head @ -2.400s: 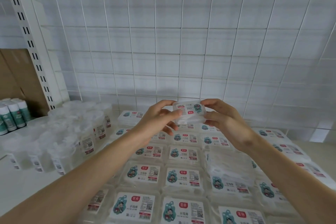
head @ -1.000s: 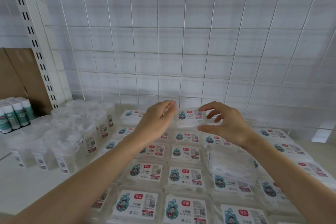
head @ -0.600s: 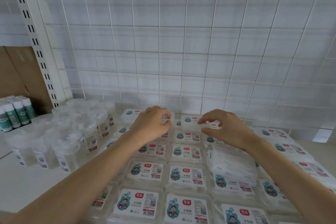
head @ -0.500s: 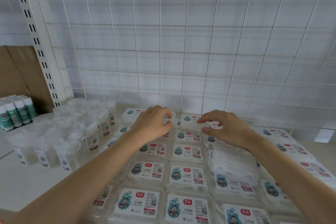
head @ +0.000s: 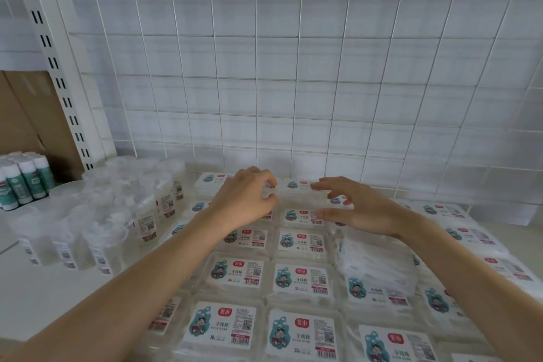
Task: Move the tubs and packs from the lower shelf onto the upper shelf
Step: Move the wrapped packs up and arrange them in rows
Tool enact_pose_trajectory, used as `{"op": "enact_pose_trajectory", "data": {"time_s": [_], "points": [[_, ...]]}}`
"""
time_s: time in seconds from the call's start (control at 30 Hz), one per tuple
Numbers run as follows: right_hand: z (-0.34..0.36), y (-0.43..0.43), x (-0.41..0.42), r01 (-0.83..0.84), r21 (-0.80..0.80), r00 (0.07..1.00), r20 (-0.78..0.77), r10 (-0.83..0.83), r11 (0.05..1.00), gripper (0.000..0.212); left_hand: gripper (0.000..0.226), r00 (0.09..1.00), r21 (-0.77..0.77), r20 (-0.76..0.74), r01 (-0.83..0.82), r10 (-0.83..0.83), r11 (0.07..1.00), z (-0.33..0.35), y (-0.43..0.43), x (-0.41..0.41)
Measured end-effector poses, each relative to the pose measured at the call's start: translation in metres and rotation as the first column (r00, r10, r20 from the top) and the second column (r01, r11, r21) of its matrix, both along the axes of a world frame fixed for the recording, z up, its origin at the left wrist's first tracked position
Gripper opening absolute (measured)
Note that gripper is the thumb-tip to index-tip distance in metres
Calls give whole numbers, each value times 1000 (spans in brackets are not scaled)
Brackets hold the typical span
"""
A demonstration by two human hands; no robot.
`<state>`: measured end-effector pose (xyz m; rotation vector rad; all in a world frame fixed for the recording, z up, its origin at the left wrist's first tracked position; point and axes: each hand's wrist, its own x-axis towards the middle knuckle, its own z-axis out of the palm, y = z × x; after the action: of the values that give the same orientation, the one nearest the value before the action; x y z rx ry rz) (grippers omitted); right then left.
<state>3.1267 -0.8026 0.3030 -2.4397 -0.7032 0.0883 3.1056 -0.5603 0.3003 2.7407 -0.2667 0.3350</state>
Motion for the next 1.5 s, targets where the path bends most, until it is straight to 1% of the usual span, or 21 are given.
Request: {"op": "enact_pose_trajectory", "data": {"time_s": [0.1,0.17,0.23,0.3,0.33,0.43,0.5,0.63,0.77,0.87,1.0,1.07,1.13,1.17,1.23,1.3,1.33,1.4,1.5], "points": [[2,-4,2,49,46,999,20,-50,998,41,32,995,-43,92,32,-28,999,-1,-3,-1],[4,-7,3,105,78,993,38,-108,991,35,31,978,-134,170,146,-122,980,1,-9,-6],[3,-11,5,134,85,988,60,-139,987,30,34,943,-198,189,310,-274,930,3,-20,-14],[0,-13,7,134,57,987,85,-138,989,27,46,893,-200,149,448,-425,871,4,-34,-26],[-2,-15,9,131,48,986,94,-135,990,26,53,871,-182,114,492,-478,852,3,-41,-31],[-5,-16,12,134,43,985,102,-138,990,18,71,837,-82,-10,545,-547,835,-1,-54,-40],[-5,-16,12,136,40,984,108,-139,990,15,73,832,-51,-64,549,-551,834,-2,-56,-41],[-6,-16,12,131,39,982,129,-135,991,14,69,831,-30,-84,550,-550,835,-5,-56,-41],[-4,-15,9,133,64,987,85,-139,989,16,63,833,-122,-92,534,-546,836,-4,-54,-37],[-3,-16,9,133,49,988,78,-136,990,18,60,825,-135,-129,534,-550,834,-4,-49,-35],[-4,-17,10,148,74,984,87,-154,986,13,55,826,-198,-125,522,-549,830,1,-45,-34],[-3,-18,11,177,128,978,92,-189,976,11,56,847,-245,-100,488,-523,838,4,-40,-33],[0,-18,11,216,217,968,78,-237,952,12,56,883,-312,-38,434,-467,845,8,-34,-31],[2,-18,11,244,279,962,50,-268,929,19,55,901,-351,6,407,-433,843,9,-32,-29],[7,-17,6,308,435,949,-71,-309,846,37,54,933,-432,88,351,-349,831,11,-29,-26],[10,-15,2,339,555,941,-210,-266,760,48,54,952,-503,134,305,-276,809,12,-26,-23],[11,-14,2,336,584,941,-243,-236,739,51,55,958,-532,135,286,-253,797,12,-25,-20],[12,-13,1,311,607,947,-265,-182,731,46,58,966,-564,117,254,-229,786,10,-21,-16],[11,-13,1,265,589,961,-226,-160,763,25,61,971,-567,100,236,-219,789,7,-18,-11]]}}
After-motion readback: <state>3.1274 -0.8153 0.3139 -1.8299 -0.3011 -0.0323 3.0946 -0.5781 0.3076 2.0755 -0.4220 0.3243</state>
